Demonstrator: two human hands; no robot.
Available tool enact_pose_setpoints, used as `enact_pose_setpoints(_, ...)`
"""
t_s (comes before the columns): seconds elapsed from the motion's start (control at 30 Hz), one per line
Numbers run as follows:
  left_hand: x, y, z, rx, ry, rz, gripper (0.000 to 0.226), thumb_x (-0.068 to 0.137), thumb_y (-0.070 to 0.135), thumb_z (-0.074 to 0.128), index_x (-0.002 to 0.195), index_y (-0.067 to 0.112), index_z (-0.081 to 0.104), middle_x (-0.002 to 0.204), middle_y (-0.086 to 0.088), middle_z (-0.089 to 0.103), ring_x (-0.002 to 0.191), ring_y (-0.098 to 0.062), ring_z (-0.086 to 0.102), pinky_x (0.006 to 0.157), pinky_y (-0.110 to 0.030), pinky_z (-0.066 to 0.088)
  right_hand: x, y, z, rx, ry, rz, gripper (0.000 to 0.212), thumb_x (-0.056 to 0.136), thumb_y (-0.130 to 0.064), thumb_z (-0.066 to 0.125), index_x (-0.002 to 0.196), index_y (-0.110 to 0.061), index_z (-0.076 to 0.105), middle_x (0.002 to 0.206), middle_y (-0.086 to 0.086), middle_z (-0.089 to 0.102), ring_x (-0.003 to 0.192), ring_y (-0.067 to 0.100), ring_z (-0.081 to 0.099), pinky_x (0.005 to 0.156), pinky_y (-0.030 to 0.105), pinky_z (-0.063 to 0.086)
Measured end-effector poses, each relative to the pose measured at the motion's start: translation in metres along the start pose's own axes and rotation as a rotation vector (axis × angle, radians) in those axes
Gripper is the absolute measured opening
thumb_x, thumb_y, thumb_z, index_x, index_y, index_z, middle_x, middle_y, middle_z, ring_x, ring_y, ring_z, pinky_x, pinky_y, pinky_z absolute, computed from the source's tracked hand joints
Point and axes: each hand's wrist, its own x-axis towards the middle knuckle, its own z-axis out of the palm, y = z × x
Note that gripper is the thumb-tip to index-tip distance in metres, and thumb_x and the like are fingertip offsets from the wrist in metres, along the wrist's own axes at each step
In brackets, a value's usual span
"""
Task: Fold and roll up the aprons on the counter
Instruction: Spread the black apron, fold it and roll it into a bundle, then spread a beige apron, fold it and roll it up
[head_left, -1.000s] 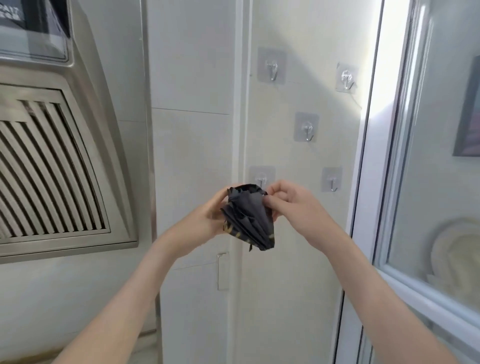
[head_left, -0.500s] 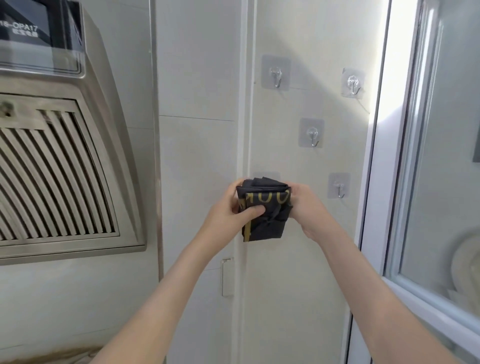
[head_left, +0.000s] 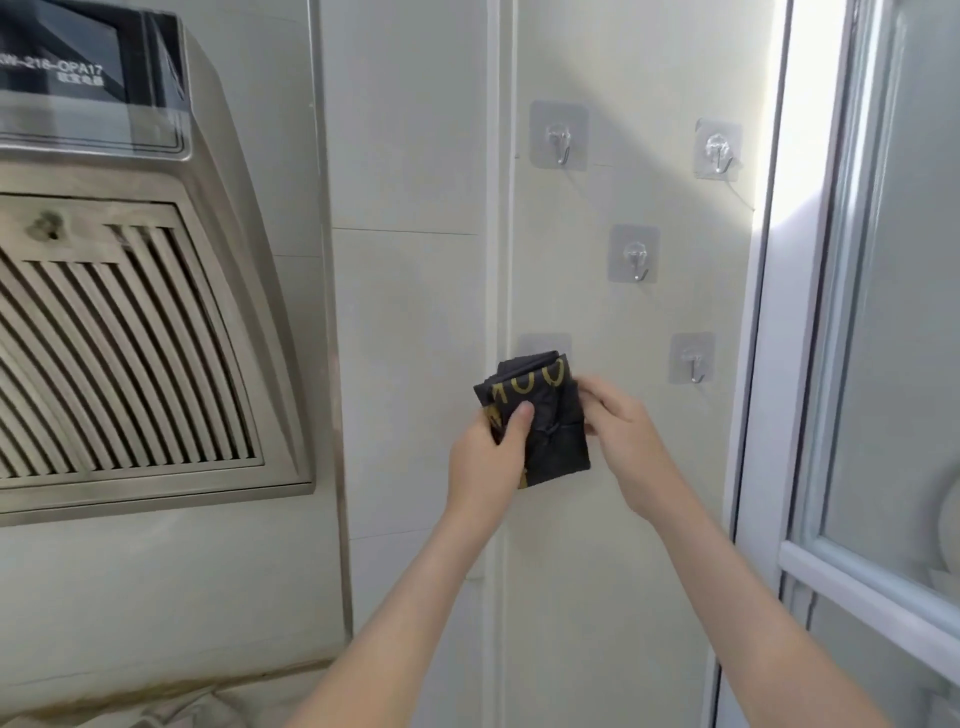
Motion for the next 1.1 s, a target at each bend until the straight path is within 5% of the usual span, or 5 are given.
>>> enact_pose_setpoints(0.13,-0.019,-0.006,0.01,-0.243,0.089,-0.074,0.03,0.093,0.037,0.057,0.115,0.026,0.039,0.095,0.013,0.064,0.09,-0.012,0.065,0.077,-0.039,0.056,-0.013,0.001,-0.004,-0.004,-0.139,-0.007,0.024,0.096,-0.013,0.053,0.117,-0.02,0.062,0.112,-0.004,0.069,0.104,0.005,0.063,0.084,0.017,0.049)
enact_pose_setpoints(0.33,-0.011,0.007,-0.013,0.233,0.108,0.157,0.068,0.084,0.044,0.064,0.141,0.036,0.028,0.116,0.009,0.047,0.104,-0.011,0.05,0.08,-0.026,0.042,-0.006,-0.007,-0.002,-0.259,-0.073,-0.035,0.031,0.09,-0.004,0.059,0.114,-0.024,0.062,0.103,-0.009,0.067,0.098,0.005,0.061,0.085,0.016,0.049)
enact_pose_setpoints(0.63,0.014,0.014,-0.031,0.434,-0.052,0.255,0.027,0.091,0.036,0.059,0.092,0.015,0.043,0.078,0.007,0.054,0.074,-0.018,0.052,0.057,-0.029,0.035,0.015,-0.021,0.004,-0.392,-0.037,0.008,0.024,0.094,-0.009,0.056,0.115,-0.013,0.066,0.103,-0.004,0.063,0.1,0.011,0.058,0.095,0.029,0.048)
enact_pose_setpoints(0.9,-0.01,-0.013,-0.022,0.151,-0.115,0.08,0.023,0.096,0.028,0.055,0.107,0.016,0.04,0.093,0.011,0.056,0.084,0.001,0.054,0.07,-0.024,0.047,0.001,0.002,0.011,-0.409,0.013,-0.06,0.032,0.092,-0.007,0.056,0.119,-0.022,0.06,0.079,-0.011,0.05,0.081,-0.002,0.052,0.072,0.0,0.037)
enact_pose_setpoints(1.1,-0.009,-0.012,-0.028,0.175,-0.114,0.045,0.014,0.092,0.03,0.058,0.1,0.022,0.05,0.09,0.009,0.06,0.083,-0.005,0.056,0.067,-0.021,0.046,0.0,0.011,0.019,-0.436,0.102,-0.115,0.038,0.088,-0.011,0.063,0.123,-0.022,0.055,0.098,-0.011,0.059,0.098,0.007,0.055,0.093,0.025,0.04)
